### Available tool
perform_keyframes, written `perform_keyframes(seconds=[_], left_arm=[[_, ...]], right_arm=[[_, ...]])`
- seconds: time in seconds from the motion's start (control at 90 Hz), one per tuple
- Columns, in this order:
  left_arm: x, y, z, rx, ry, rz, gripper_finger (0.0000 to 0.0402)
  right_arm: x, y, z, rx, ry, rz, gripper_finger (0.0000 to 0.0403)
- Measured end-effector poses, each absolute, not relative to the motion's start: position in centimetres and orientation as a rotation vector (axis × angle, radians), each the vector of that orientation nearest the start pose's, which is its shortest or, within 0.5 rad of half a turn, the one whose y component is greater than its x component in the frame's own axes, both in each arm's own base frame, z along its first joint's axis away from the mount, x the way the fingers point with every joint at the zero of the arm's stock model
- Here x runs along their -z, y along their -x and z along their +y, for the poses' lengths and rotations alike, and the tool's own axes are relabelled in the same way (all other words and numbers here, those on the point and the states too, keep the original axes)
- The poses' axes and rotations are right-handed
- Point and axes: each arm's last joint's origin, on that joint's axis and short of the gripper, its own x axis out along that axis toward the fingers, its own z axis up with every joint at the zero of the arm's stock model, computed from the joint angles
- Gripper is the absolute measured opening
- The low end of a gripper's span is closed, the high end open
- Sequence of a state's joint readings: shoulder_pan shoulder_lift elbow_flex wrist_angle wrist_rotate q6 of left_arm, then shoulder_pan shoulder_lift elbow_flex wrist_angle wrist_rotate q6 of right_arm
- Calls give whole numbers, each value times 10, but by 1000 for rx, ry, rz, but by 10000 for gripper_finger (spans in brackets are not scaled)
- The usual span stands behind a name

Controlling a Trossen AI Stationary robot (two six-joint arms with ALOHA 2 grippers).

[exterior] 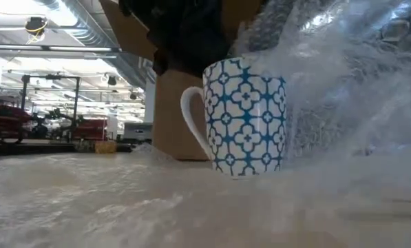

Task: Wrap mug
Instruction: Wrap the white patterned mug with the transparent bubble wrap

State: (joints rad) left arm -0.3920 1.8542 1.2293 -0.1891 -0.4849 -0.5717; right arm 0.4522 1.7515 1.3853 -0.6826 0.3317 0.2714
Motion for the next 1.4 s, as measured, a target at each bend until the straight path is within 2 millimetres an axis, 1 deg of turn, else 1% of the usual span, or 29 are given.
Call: perform_keyframes(seconds=[0.089,0.278,0.333,0.422,0.533,0.6,0.656,0.744,0.867,0.933,0.978,1.144,1.4], left_arm=[[-194,-367,-137,-291,196,682,88],[-194,-367,-137,-290,196,682,88],[-194,-367,-137,-290,196,683,88],[-194,-367,-137,-290,196,683,88],[-197,-366,-138,-284,200,679,88],[-200,-365,-138,-272,210,674,88],[-204,-363,-139,-264,213,670,88],[-213,-360,-138,-256,226,647,88],[-221,-364,-137,-252,234,576,88],[-214,-367,-135,-273,251,582,88],[-206,-369,-134,-291,259,605,88],[-188,-376,-139,-318,265,619,88],[-189,-374,-141,-301,246,625,88]], right_arm=[[-259,-335,152,21,167,948,1],[-260,-338,152,36,187,899,1],[-254,-339,152,36,177,875,1],[-234,-337,149,43,169,881,1],[-209,-333,144,32,86,890,1],[-199,-331,142,33,43,888,1],[-195,-330,142,35,26,871,1],[-193,-330,142,31,20,859,1],[-194,-331,143,22,12,849,1],[-194,-331,143,21,12,848,1],[-194,-331,143,22,12,849,1],[-193,-330,143,21,15,859,1],[-194,-329,143,18,14,859,1]])
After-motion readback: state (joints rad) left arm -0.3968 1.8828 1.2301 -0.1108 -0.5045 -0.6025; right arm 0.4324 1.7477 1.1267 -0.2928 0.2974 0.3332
